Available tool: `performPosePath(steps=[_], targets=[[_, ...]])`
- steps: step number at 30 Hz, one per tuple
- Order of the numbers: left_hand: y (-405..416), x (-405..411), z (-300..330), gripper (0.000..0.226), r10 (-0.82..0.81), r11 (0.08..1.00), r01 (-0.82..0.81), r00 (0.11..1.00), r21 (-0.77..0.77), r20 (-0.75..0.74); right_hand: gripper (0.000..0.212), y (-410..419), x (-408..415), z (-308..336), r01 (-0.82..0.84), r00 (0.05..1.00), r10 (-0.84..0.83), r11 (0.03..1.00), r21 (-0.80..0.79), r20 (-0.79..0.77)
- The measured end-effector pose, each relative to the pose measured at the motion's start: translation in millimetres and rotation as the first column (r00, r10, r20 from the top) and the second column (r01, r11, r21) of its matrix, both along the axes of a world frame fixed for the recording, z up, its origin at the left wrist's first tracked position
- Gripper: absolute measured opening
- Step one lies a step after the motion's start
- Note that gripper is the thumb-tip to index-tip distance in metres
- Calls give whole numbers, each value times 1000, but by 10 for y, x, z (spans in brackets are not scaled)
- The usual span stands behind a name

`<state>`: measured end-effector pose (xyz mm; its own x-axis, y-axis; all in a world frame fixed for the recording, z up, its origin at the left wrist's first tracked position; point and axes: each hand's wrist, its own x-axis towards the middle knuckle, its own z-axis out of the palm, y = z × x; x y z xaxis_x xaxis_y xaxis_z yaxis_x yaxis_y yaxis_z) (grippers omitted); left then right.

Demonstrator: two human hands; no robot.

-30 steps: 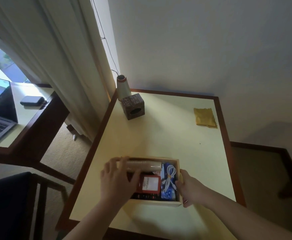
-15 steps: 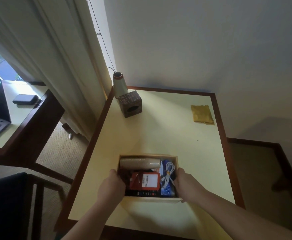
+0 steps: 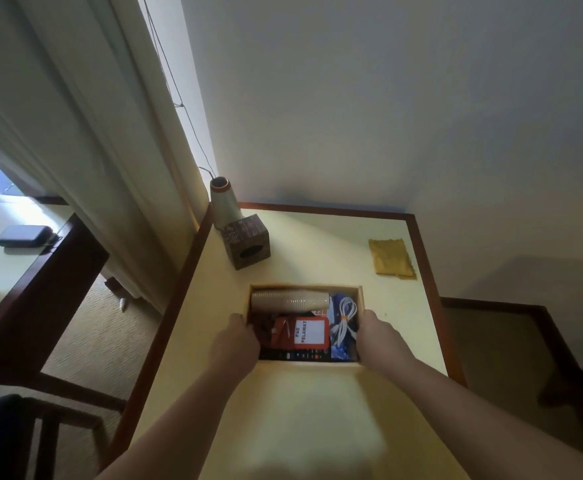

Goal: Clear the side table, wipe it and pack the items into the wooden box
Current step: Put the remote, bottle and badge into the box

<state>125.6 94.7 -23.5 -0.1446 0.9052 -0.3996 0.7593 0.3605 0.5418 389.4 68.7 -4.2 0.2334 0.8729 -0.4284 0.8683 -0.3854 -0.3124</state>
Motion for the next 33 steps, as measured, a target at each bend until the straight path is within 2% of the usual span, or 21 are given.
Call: performPosePath(steps=[6,11,18,24,29,33], targets=[[636,254,74,10,32,999,-37,986,25,166,20,529,183,74,90,995,-92,995,47,49],[1151,460,52,11,-71,994,58,986,92,149,20,963,349,43,141,985,-148,987,79,93],[1716,757,-114,13,-84,990,69,988,121,129,31,1608,537,-142,219,966,-233,968,121,115],[2063,983,-314,18,-119,990,98,966,104,228,37,2100,710,-374,281,951,-294,952,125,99],[2389,1114,-324,18,-87,988,49,960,145,266,41,2451,802,-466,321,941,-331,938,135,65],[2615,1141,-311,22,-41,993,5,955,120,295,33,2695,805,-492,316,945,-325,937,150,39]])
